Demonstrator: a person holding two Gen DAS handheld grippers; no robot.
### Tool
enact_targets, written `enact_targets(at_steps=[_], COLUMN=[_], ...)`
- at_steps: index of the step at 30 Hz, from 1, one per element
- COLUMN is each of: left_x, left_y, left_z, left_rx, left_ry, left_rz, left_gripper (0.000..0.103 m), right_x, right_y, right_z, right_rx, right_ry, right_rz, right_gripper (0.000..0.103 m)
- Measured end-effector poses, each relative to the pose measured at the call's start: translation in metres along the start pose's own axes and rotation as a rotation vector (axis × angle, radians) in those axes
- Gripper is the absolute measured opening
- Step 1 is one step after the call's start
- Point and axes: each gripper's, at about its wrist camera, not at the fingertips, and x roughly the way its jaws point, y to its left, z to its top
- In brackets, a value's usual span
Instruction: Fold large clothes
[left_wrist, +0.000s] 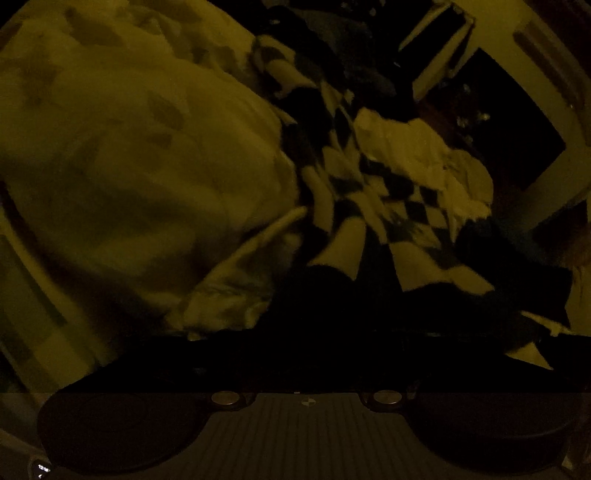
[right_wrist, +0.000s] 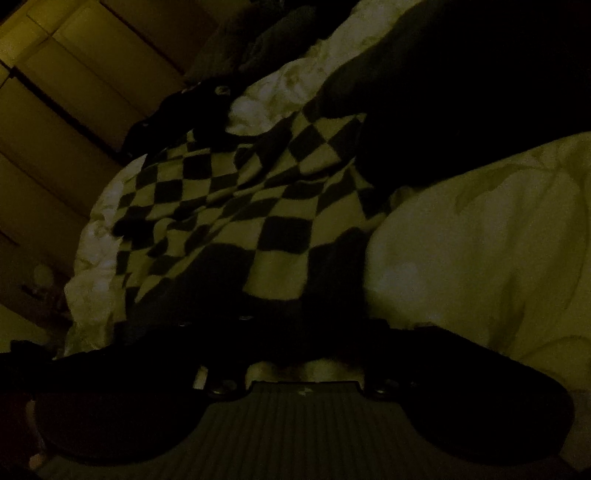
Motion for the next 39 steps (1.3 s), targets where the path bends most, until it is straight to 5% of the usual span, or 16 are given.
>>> enact_targets(at_steps=[3,6,17,21,26,31,34,36,39], left_x=[-0.003,-0.018,-0.077,-0.069,-0.032,0.036,0.085,0.113,0.126], left_y=[0.004,-0.012,-0.002,-0.018,-0.013,0.005,0.013,0.018,0.037], left_z=[0.000,0.001,0.085,0.124,0.182,0.244,0.264,0.267,0.265], left_rx=[-0.034,0.041,-0.070,0.013,-0.005,-0.085,-0.082,-0.059,-0.133], left_ry=[-0.008,-0.044,-0.247,-0.297,-0.315,-0.242,-0.156,-0.109,-0.109], left_rz=[-0.032,-0.053,-0.267,-0.217,-0.132,-0.042,0.030,0.148,0.102], left_gripper=[0.073,0.063,0.050,0.050,0.050,0.050,0.063,0.092,0.103], right_x=[-0.003,-0.006,-0.055,-0.051,-0.016,0.053,0.112,0.151,0.197], right_y=[-0.005,-0.005,-0.018,-0.009,0.003,0.000,-0.011,-0.022,-0.022], right_z=[0.000,0.000,0.039,0.079,0.150,0.227,0.257,0.263,0.259], right_rx=[0.022,0.030,0.220,0.225,0.201,0.183,0.226,0.285,0.230], right_ry=[-0.024,-0.041,-0.186,-0.217,-0.275,-0.304,-0.282,-0.246,-0.189], right_rz=[0.030,0.046,0.331,0.389,0.348,0.165,0.030,-0.041,-0.169], right_gripper=[0.013,0.011,0.007,0.007,0.007,0.006,0.006,0.007,0.016])
